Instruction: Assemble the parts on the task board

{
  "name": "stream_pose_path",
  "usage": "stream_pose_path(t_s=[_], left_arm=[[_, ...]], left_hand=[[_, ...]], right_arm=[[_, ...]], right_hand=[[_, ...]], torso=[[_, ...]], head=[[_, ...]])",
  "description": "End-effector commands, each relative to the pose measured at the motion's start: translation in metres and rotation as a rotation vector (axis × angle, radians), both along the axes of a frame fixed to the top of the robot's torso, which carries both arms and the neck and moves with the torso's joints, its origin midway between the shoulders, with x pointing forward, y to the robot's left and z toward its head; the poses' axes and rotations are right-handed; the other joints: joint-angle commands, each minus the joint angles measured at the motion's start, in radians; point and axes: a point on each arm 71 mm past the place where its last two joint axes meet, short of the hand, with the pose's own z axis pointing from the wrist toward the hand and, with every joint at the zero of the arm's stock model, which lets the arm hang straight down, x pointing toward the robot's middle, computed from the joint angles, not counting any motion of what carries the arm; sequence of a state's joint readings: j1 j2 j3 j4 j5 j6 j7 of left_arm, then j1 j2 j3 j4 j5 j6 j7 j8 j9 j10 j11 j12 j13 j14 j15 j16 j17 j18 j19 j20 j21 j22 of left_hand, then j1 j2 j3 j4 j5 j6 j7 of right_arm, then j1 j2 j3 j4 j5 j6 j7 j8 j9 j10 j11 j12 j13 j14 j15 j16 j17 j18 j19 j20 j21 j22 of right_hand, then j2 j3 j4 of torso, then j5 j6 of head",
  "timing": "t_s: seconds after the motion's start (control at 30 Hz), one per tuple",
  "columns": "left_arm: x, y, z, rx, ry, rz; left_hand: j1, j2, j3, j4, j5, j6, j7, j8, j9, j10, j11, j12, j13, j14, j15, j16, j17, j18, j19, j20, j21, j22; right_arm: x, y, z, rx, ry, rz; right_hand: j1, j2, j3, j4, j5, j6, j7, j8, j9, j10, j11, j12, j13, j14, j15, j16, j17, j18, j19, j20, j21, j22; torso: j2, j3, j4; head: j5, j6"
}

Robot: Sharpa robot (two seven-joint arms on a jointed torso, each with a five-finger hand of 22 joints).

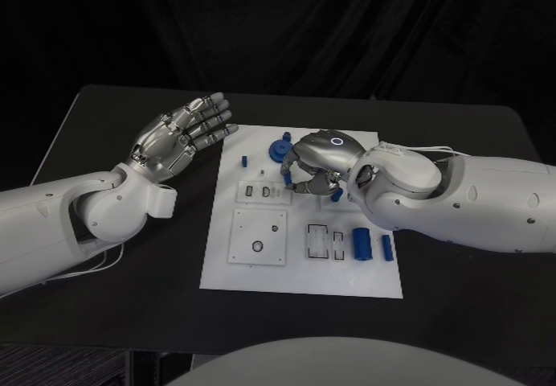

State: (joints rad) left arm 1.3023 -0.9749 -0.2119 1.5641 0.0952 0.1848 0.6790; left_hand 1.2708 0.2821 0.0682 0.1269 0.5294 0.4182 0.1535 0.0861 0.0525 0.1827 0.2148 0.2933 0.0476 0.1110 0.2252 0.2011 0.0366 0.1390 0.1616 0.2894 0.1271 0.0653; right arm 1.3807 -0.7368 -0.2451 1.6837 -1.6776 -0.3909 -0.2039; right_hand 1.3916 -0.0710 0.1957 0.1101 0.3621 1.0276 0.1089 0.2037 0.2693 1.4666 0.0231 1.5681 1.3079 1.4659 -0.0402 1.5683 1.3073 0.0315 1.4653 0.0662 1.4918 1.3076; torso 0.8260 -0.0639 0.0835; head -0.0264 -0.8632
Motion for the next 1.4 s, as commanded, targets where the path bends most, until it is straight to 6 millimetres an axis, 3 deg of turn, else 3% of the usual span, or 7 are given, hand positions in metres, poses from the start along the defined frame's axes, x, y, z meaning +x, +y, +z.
stream_pose_path(t_s=[0.03, 0.73, 0.93, 1.3, 1.4], left_arm=[[-0.001, -0.001, 0.003, -0.036, -0.031, 0.002], [0.001, -0.002, 0.002, -0.036, -0.029, -0.003], [0.001, -0.002, 0.002, -0.035, -0.029, -0.004], [0.002, -0.002, 0.002, -0.036, -0.028, -0.006], [0.002, -0.002, 0.002, -0.036, -0.028, -0.007]], left_hand=[[-0.011, -0.003, 0.004, 0.0, 0.006, 0.008, 0.023, 0.004, 0.001, 0.003, 0.004, 0.003, 0.001, 0.0, 0.009, 0.006, 0.001, -0.013, 0.007, 0.002, 0.003, 0.001], [-0.013, -0.004, 0.007, -0.002, 0.006, 0.007, 0.024, 0.004, 0.001, 0.002, 0.004, 0.003, 0.001, 0.0, 0.009, 0.006, 0.001, -0.013, 0.006, 0.002, 0.003, 0.001], [-0.013, -0.004, 0.008, -0.002, 0.006, 0.006, 0.024, 0.004, 0.001, 0.002, 0.004, 0.003, 0.001, -0.001, 0.009, 0.006, 0.001, -0.013, 0.006, 0.002, 0.003, 0.001], [-0.013, -0.004, 0.008, -0.002, 0.006, 0.006, 0.024, 0.004, 0.001, 0.002, 0.004, 0.003, 0.001, -0.001, 0.009, 0.006, 0.001, -0.013, 0.006, 0.002, 0.003, 0.001], [-0.014, -0.004, 0.009, -0.002, 0.006, 0.005, 0.024, 0.004, 0.001, 0.001, 0.003, 0.002, 0.001, -0.001, 0.009, 0.005, 0.001, -0.014, 0.006, 0.002, 0.003, 0.001]], right_arm=[[0.001, 0.001, -0.004, -0.022, 0.003, -0.023], [0.004, 0.011, -0.019, -0.029, 0.025, -0.017], [0.004, 0.012, -0.021, -0.037, 0.033, -0.016], [0.005, 0.013, -0.025, -0.059, 0.048, -0.017], [0.005, 0.013, -0.025, -0.063, 0.051, -0.016]], right_hand=[[-0.01, 0.001, -0.005, 0.0, -0.007, 0.01, -0.02, -0.001, 0.013, 0.104, -0.009, 0.003, 0.263, 0.105, -0.01, 0.003, 0.263, -0.007, 0.056, -0.006, 0.002, 0.216], [-0.014, 0.002, -0.004, -0.006, -0.039, 0.003, -0.019, -0.009, 0.018, 0.104, -0.008, 0.003, 0.263, 0.105, -0.01, 0.003, 0.263, -0.007, 0.055, -0.006, 0.0, 0.215], [-0.026, 0.003, -0.007, -0.006, -0.088, -0.015, -0.011, -0.023, 0.022, 0.104, -0.002, 0.003, 0.263, 0.105, -0.005, 0.003, 0.263, -0.006, 0.054, -0.003, -0.003, 0.214], [-0.041, 0.0, -0.015, -0.004, -0.129, -0.045, 0.001, -0.045, 0.022, 0.104, 0.009, 0.003, 0.263, 0.105, 0.003, 0.003, 0.263, -0.005, 0.051, 0.004, -0.009, 0.212], [-0.045, -0.004, -0.019, -0.004, -0.146, -0.08, 0.012, -0.068, 0.015, 0.104, 0.018, 0.003, 0.263, 0.105, 0.011, 0.003, 0.263, -0.004, 0.05, 0.01, -0.011, 0.211]], torso=[[-0.001, -0.0017, 0.0009], [-0.002, -0.0006, 0.0008], [-0.002, -0.0013, -0.0004], [-0.002, -0.0009, -0.0001], [-0.002, -0.0008, -0.0002]], head=[[-0.001, -0.001], [-0.002, -0.006], [-0.002, -0.007], [-0.005, -0.01], [-0.005, -0.01]])
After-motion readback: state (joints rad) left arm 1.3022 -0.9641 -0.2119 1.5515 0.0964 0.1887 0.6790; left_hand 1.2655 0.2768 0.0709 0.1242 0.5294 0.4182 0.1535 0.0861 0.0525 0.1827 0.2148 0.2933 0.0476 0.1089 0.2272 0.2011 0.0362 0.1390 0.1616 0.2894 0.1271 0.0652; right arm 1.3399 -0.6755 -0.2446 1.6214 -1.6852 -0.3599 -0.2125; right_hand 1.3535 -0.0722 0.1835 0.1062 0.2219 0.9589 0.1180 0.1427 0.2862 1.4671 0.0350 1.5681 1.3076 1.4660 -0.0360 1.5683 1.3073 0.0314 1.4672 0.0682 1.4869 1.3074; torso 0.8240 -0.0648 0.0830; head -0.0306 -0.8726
